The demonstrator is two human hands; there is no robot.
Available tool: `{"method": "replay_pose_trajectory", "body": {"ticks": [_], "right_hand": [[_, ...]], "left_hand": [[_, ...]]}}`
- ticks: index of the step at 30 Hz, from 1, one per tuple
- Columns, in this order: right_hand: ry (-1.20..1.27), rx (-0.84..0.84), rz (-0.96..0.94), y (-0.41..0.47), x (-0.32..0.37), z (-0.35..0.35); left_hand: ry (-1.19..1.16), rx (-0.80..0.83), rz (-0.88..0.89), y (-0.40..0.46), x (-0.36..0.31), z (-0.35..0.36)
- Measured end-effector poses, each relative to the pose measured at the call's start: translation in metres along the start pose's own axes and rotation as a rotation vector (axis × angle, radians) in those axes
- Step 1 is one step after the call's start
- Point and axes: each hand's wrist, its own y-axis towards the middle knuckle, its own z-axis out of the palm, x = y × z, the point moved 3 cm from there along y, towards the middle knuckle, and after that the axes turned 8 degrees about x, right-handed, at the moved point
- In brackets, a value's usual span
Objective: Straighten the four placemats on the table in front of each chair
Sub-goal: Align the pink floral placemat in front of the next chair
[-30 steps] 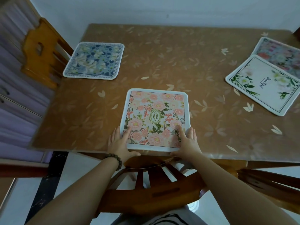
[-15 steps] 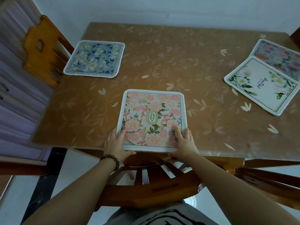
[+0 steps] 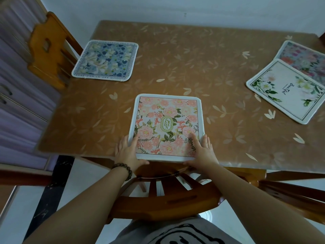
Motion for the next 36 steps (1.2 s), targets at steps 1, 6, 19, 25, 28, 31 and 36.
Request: {"method": "replay_pose_trajectory", "body": {"ticks": [1, 6, 19, 25, 28, 31, 36], "right_hand": [[-0.001, 0.005, 0.002, 0.0, 0.0, 0.0], [-0.058, 0.008, 0.018, 0.003, -0.001, -0.006], [0.021, -0.265, 0.164, -0.002, -0.023, -0.062], [0.024, -0.358, 0.312, -0.022, -0.045, -0.078], [0.091, -0.393, 0.41, -0.039, -0.063, -0.087], [0.125, -0.464, 0.49, -0.062, -0.085, -0.1], [0.143, -0.541, 0.631, -0.117, -0.133, -0.119]], "left_hand": [[0.004, 0.002, 0.002, -0.001, -0.001, 0.001], [0.041, 0.032, 0.034, -0.001, -0.006, 0.0], [0.088, 0.002, 0.139, 0.03, -0.077, -0.036], [0.176, 0.065, 0.279, 0.038, -0.137, -0.034], [0.188, 0.111, 0.374, 0.04, -0.175, -0.025], [0.21, 0.141, 0.497, 0.037, -0.217, -0.014], [0.246, 0.159, 0.662, 0.021, -0.281, -0.001]]}}
